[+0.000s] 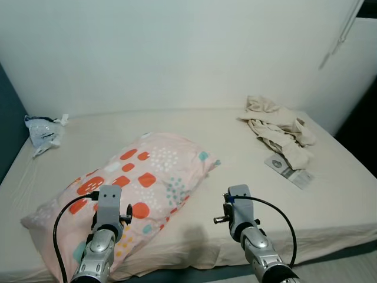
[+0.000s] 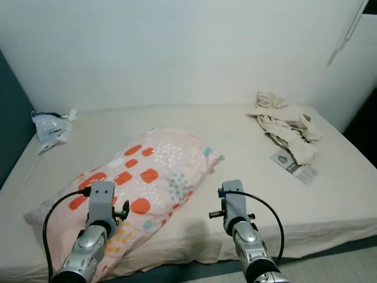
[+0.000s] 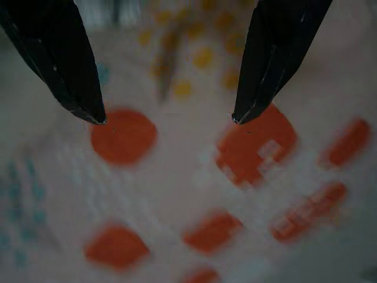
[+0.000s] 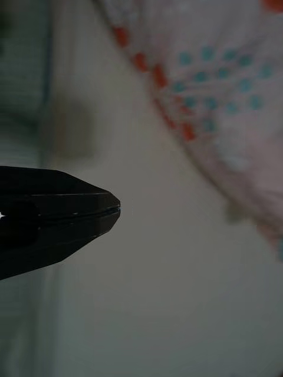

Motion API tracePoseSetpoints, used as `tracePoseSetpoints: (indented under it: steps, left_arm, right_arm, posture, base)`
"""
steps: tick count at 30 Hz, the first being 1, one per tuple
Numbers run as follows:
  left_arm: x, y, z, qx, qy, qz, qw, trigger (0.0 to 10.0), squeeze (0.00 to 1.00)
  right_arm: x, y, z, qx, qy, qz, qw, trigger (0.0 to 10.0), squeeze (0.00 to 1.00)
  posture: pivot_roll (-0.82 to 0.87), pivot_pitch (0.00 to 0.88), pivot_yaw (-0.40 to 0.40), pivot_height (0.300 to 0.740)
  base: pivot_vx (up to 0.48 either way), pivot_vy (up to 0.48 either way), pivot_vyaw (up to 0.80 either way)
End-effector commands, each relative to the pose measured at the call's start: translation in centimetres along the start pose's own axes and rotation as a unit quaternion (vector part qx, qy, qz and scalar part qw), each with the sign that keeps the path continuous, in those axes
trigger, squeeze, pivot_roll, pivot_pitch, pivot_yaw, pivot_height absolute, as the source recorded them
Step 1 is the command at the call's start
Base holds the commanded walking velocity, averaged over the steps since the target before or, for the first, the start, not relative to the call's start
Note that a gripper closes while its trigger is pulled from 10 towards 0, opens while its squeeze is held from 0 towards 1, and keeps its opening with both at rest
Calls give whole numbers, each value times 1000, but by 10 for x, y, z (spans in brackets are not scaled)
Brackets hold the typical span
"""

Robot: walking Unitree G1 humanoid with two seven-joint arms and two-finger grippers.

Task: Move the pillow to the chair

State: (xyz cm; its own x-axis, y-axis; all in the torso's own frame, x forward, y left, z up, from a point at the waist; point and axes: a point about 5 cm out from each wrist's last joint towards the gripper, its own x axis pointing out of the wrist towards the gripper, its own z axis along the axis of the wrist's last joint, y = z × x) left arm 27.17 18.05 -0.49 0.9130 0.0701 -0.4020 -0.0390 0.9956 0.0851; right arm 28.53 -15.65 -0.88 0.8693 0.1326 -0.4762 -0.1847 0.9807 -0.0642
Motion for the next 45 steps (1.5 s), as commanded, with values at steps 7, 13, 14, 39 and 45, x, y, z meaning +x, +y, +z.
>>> tracePoseSetpoints:
  steps: [7, 13, 14, 39, 45]
  left_arm:
    - [-18, -5, -52, 8, 101, -32, 994, 10000, 0]
    - [-33, -8, -74, 76, 123, -57, 988, 10000, 0]
    - [-33, -4, -73, 68, 115, -51, 990, 10000, 0]
    - [-34, -15, -71, 65, 87, -66, 992, 10000, 0]
    - [-25, 3, -62, 39, 89, -11, 995, 10000, 0]
  right_arm:
    - [-16, 12, -53, 8, 122, 12, 992, 10000, 0]
    - [-31, 32, -84, -37, 184, 53, 981, 10000, 0]
    - [-32, 35, -86, -54, 186, 64, 979, 10000, 0]
    - [-44, 7, -97, 12, 162, -26, 986, 10000, 0]
    - [-36, 24, -88, -43, 164, 26, 985, 10000, 0]
  posture:
    - [-35, 26, -78, 740]
    - [-12, 62, -89, 740]
    - [-12, 62, -89, 740]
    - [-92, 94, -9, 740]
    - [-21, 69, -68, 740]
  base:
    - [0, 0, 0]
    - [0, 0, 0]
    - [0, 0, 0]
    - [0, 19, 0]
    - [0, 0, 0]
